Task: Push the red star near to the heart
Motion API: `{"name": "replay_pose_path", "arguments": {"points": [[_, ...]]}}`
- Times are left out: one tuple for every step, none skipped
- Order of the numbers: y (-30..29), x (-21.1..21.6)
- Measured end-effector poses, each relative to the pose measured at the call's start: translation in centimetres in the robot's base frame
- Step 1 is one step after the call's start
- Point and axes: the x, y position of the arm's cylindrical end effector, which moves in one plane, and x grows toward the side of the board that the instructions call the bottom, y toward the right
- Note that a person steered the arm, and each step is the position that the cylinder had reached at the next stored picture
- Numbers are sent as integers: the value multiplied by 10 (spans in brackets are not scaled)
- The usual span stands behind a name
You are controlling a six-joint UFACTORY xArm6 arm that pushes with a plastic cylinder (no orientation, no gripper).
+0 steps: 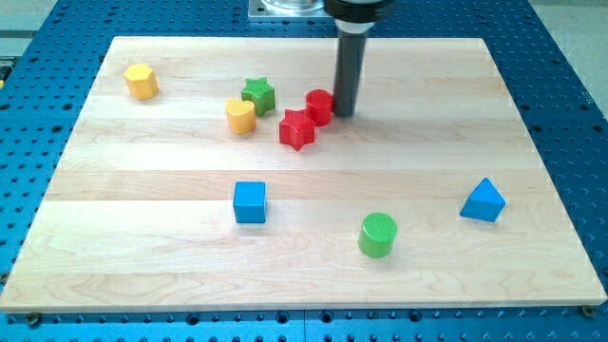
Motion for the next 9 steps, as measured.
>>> {"name": "replay_pose_path", "arguments": {"points": [[-34,0],[24,23],[33,50],[-22,47],[-38,63],[-56,63],[-58,61],[-22,49],[-20,16]]}}
